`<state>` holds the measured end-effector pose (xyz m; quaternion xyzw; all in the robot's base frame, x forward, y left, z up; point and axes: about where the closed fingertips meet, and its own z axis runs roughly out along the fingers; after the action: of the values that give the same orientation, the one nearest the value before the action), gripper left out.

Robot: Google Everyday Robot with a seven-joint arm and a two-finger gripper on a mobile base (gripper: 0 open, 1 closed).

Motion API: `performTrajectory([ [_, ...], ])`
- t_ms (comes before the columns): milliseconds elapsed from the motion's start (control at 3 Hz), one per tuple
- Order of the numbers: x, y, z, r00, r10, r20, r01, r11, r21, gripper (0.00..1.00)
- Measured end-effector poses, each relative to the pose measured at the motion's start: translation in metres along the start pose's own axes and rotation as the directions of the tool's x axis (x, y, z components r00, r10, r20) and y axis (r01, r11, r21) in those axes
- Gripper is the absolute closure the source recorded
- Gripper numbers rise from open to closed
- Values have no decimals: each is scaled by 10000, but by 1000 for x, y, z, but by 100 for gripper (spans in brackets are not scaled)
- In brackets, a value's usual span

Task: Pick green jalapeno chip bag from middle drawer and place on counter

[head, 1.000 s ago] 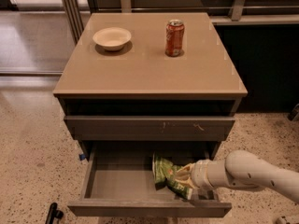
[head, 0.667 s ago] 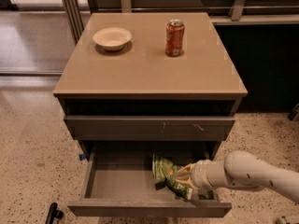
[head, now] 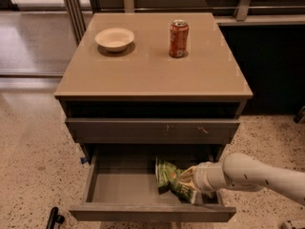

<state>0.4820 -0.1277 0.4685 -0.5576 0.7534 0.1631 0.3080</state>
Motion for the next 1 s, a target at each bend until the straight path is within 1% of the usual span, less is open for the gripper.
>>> performTrajectory([
  [333, 9, -6, 14, 9999, 79, -128, -80, 9999, -65, 20],
  [667, 13, -10, 29, 9998, 153, -97, -155, 9997, -183, 19],
  [1000, 14, -13, 53, 9996, 239, 179, -233, 9993, -293, 22],
])
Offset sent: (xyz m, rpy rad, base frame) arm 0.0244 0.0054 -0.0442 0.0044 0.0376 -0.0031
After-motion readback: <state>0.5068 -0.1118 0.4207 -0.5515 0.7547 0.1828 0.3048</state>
